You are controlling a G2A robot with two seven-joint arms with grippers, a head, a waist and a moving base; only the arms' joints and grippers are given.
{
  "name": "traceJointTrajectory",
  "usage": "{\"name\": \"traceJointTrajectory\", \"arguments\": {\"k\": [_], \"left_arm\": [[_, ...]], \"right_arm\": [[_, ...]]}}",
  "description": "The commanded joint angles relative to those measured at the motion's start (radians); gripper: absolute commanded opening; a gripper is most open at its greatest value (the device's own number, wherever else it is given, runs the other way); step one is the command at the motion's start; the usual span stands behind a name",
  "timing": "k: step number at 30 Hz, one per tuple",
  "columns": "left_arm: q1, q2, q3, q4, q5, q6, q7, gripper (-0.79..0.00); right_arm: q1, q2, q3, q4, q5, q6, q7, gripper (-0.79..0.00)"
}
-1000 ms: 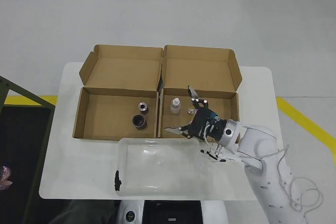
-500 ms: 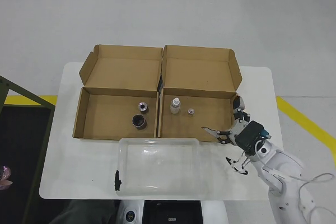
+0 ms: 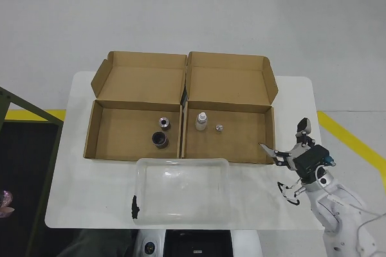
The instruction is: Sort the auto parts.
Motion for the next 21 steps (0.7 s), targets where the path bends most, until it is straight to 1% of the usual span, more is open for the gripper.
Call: {"name": "traceJointTrajectory", "arguments": {"k": [1,10,21], "left_arm": [[0.000,0.000,0.000,0.000,0.000,0.000,0.000,0.000],[0.000,0.000,0.000,0.000,0.000,0.000,0.000,0.000],[0.000,0.000,0.000,0.000,0.000,0.000,0.000,0.000]], "right_arm": [[-0.004,0.002,0.010,0.004,-0.003,0.000,0.011,0.000],[-0.021,0.008,0.040,0.014,0.020,0.015,0.012,0.000],[-0.022,0.008,0.040,0.014,0.020,0.015,0.012,-0.001]]}}
